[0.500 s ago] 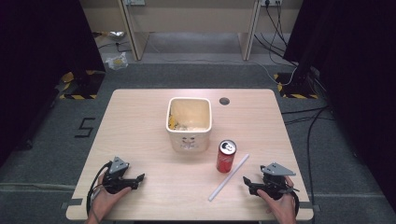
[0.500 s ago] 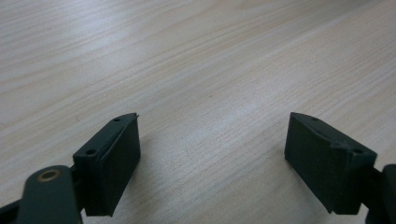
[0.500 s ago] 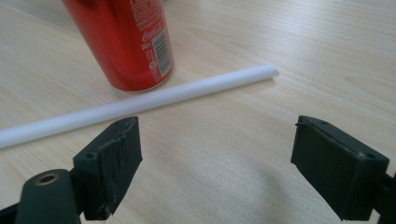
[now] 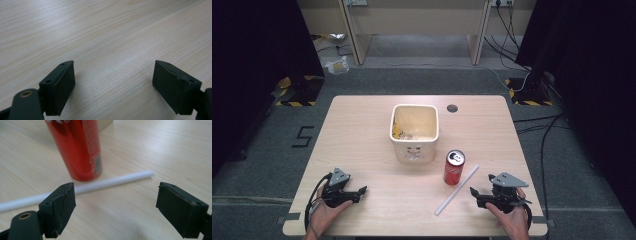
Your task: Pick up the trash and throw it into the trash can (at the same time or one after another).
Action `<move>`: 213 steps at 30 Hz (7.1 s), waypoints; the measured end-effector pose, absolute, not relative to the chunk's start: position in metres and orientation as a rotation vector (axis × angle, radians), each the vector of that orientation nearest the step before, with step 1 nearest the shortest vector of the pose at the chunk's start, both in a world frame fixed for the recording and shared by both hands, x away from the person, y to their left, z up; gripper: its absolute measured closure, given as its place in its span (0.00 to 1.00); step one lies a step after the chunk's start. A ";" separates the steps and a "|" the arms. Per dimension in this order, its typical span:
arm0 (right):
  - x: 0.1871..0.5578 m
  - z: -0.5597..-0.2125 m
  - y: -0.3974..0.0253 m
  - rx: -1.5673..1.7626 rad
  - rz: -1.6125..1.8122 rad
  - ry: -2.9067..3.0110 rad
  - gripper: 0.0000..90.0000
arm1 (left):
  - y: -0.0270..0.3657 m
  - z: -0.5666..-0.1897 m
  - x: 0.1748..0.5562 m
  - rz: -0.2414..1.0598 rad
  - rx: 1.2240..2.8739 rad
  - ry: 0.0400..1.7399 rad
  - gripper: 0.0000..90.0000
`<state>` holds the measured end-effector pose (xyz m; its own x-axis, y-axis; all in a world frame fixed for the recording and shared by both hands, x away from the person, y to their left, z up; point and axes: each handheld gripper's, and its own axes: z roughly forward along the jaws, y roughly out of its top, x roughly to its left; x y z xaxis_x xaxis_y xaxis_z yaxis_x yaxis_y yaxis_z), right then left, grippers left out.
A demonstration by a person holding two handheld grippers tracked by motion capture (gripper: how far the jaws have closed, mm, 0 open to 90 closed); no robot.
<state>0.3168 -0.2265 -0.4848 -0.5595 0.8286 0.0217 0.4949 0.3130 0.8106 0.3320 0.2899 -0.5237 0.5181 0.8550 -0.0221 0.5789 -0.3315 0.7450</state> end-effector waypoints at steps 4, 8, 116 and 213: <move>0.318 -0.477 -0.219 1.141 1.157 2.190 0.17 | 0.290 -0.524 0.332 0.493 2.044 1.165 0.19; 0.321 -0.471 -0.211 1.107 1.166 2.195 0.17 | 0.290 -0.524 0.332 0.493 2.044 1.165 0.19; 0.378 -0.386 -0.151 0.903 1.319 2.208 0.37 | 0.290 -0.524 0.332 0.494 2.043 1.166 0.19; 0.474 -0.378 0.001 0.807 1.223 2.505 0.34 | 0.290 -0.524 0.332 0.492 2.047 1.163 0.19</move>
<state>0.4736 0.0012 -0.3781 -0.8188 0.5735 0.0263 0.3733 0.4971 0.7833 0.3321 0.2901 -0.5236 0.5204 0.8537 -0.0217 0.5788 -0.3339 0.7440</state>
